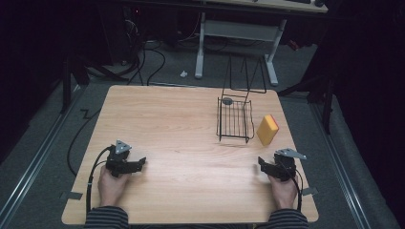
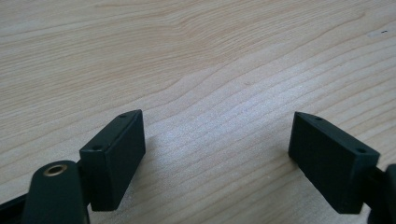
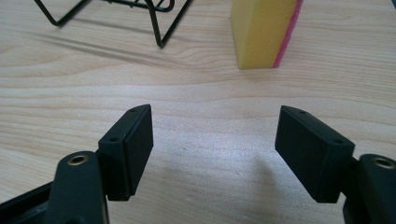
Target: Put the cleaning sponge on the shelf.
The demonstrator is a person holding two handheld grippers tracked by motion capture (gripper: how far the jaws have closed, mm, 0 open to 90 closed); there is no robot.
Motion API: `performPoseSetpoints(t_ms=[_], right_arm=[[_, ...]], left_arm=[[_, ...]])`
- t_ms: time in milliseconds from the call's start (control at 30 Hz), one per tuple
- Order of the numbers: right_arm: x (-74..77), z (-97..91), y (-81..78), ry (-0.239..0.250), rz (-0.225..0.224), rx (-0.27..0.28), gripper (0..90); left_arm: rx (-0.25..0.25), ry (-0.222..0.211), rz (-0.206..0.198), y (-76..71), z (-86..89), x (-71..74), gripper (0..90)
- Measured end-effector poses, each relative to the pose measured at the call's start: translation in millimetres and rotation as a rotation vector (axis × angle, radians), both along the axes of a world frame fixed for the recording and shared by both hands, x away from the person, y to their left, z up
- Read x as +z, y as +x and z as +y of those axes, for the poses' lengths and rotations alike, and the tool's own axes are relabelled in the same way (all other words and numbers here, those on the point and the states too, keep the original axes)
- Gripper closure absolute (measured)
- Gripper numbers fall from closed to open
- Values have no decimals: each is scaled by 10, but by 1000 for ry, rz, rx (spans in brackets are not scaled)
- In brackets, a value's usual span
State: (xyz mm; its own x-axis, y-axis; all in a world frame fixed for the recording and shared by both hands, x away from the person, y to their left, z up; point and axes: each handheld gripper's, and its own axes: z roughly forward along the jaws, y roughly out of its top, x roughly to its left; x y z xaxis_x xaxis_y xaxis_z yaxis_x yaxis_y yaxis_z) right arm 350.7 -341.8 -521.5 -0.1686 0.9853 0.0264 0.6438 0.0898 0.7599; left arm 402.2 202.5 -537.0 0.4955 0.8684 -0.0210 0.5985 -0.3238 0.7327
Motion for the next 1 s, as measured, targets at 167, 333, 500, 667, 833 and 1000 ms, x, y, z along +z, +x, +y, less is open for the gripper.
performPoseSetpoints(t_ms=[167,333,500,667,833,1000], right_arm=[[69,-44,-71,29,-30,1,292],[180,-126,-153,72,-77,-3,307],[285,-195,-205,97,-118,-7,311],[380,-227,-199,109,-155,-6,312],[496,-248,-143,97,-194,-13,304],[616,-288,-36,109,-212,-18,310]], left_arm=[[0,1,0,-1,-1,0,192],[0,0,0,-1,1,0,192],[0,0,0,-1,1,0,192],[1,2,-1,-1,0,0,192],[1,2,0,-1,0,0,192],[1,2,-1,-2,-1,0,192]])
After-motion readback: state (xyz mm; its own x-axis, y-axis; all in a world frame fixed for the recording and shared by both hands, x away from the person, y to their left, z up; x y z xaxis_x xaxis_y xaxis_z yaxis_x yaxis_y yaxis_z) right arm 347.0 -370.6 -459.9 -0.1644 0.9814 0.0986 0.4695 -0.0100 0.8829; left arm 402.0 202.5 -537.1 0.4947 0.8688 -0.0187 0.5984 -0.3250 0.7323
